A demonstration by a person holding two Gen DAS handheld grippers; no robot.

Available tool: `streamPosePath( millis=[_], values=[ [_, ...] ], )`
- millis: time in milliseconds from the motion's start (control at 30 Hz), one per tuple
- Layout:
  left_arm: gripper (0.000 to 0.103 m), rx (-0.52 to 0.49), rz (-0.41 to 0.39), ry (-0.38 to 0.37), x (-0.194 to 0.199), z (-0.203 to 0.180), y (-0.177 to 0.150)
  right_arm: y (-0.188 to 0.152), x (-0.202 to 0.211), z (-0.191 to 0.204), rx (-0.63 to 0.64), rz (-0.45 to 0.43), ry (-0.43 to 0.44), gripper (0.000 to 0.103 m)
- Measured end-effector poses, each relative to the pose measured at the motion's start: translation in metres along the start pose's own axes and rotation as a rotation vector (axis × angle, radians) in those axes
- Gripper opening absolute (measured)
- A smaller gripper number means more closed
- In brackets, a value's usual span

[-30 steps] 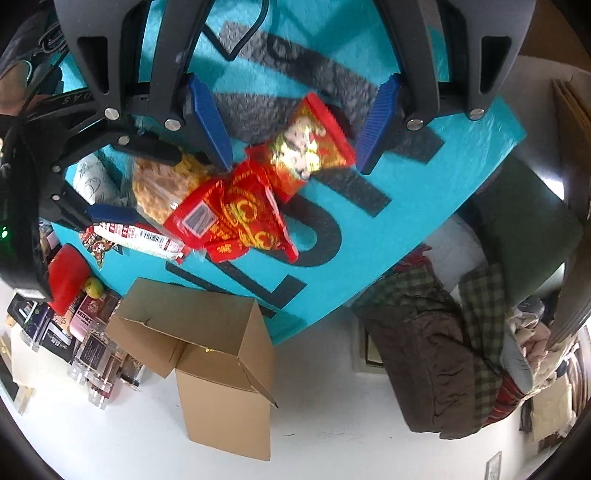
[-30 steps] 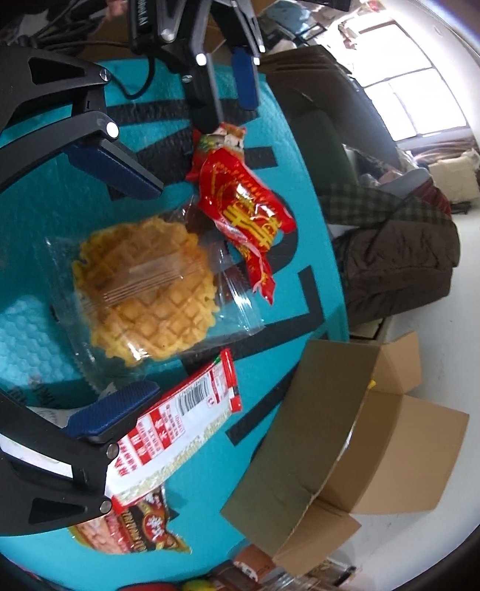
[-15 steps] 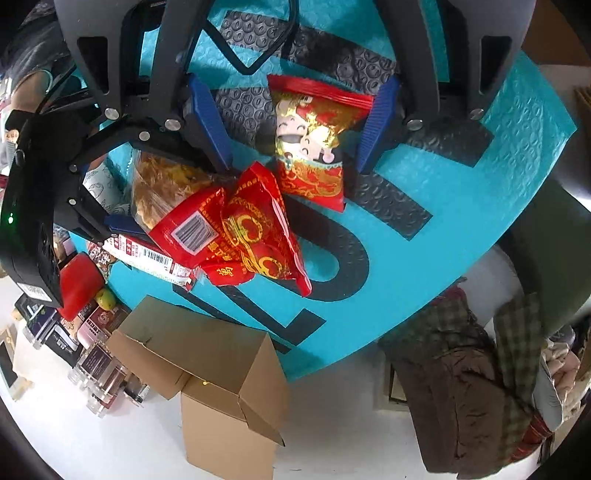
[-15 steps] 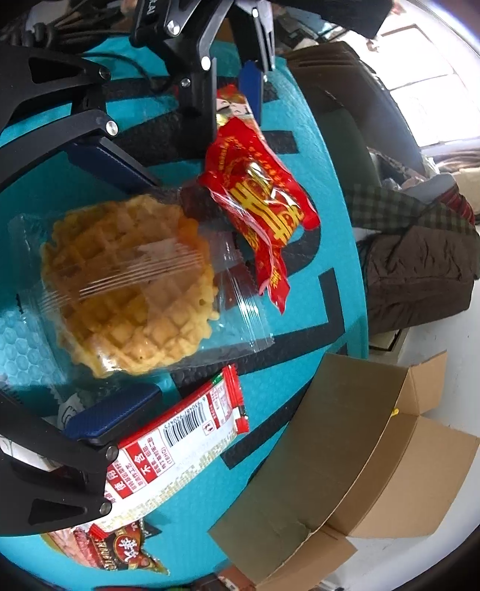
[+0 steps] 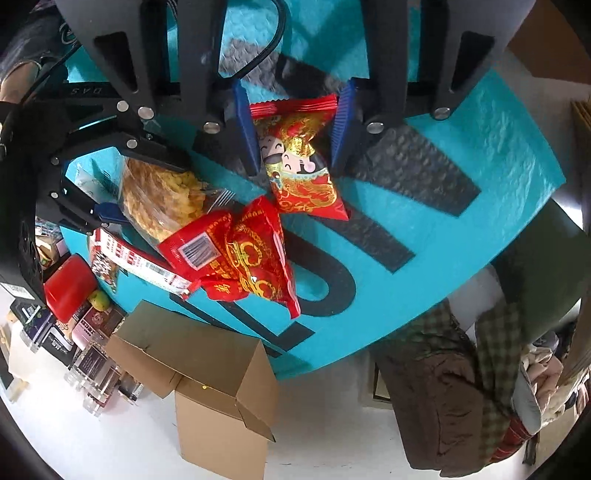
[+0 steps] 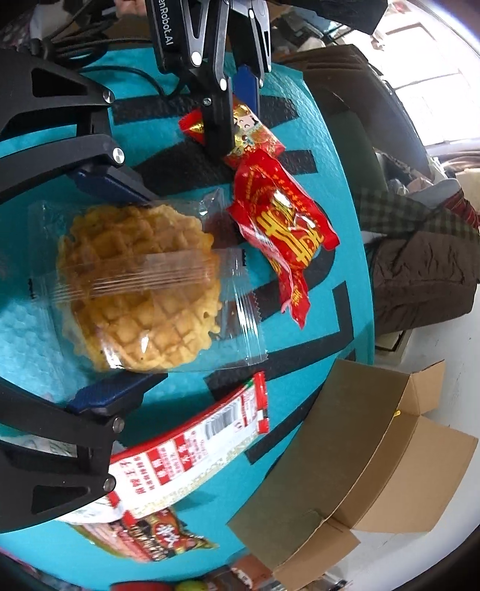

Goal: Organize snacks
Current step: 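Grasp the waffle cake with the right tool while the left tool grasps the cartoon snack bag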

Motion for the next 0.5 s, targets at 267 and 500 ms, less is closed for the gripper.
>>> streamPosePath(
  millis=[267,500],
  values=[
    [0.037,-0.03,0.025,-0.039,0.008,-0.022,-0.023,-0.022,0.012,0.007,-0.011,0.007,0.005,0.079],
    [0.037,-0.088,0.05,-0.067,0.012,-0.053,-0.04,-0.051,0.028,0.003,-0.051,0.01,0.004,0.079]
  ],
)
Point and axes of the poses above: each gripper's, at about its wrist camera, not at the fingertips, and x roughly against the way its jaws point, z to its left, y to its top, the point moved 5 cm from there along -x, roughly the way its jaws point, and after that the axes turned 4 degrees about y, right-handed, at the moved point
